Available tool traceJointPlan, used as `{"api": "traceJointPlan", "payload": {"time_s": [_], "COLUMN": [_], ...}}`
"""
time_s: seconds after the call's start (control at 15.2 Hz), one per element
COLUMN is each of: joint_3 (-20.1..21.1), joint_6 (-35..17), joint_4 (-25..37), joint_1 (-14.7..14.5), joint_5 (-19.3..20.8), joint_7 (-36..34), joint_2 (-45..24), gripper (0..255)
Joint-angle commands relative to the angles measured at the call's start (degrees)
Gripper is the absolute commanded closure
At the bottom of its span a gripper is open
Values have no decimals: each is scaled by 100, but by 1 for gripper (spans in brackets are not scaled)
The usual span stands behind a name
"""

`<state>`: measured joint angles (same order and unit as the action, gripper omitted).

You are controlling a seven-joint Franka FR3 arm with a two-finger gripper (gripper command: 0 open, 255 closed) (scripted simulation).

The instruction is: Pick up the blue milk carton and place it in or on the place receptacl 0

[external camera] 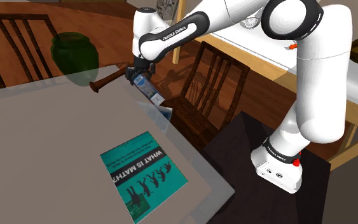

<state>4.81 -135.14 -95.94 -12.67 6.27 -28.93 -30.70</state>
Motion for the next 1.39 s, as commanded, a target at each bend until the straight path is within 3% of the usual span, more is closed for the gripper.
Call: {"api": "traceJointPlan", "payload": {"time_s": [0.0,0.13,0.2,0.33,0.4,0.46,0.53,0.66,0.79,1.32], "joint_3": [67,75,76,72,83,76,169,286,349,403], "joint_6": [-155,-154,9,-197,-234,-82,-150,95,323,326], "joint_4": [-14,-14,272,-89,-60,426,-13,-43,-43,-42], "joint_1": [-35,-29,-41,-19,-153,-191,53,149,198,244], "joint_5": [-66,-60,-62,-56,-13,-3,19,48,34,71], "joint_7": [5,1,14,10,-158,-167,-46,-63,-55,-77], "joint_2": [-494,-494,-622,-459,-536,-870,-499,-232,-6,-10], "gripper": [255,255,0,0,0,0,0,0,0,0]}}
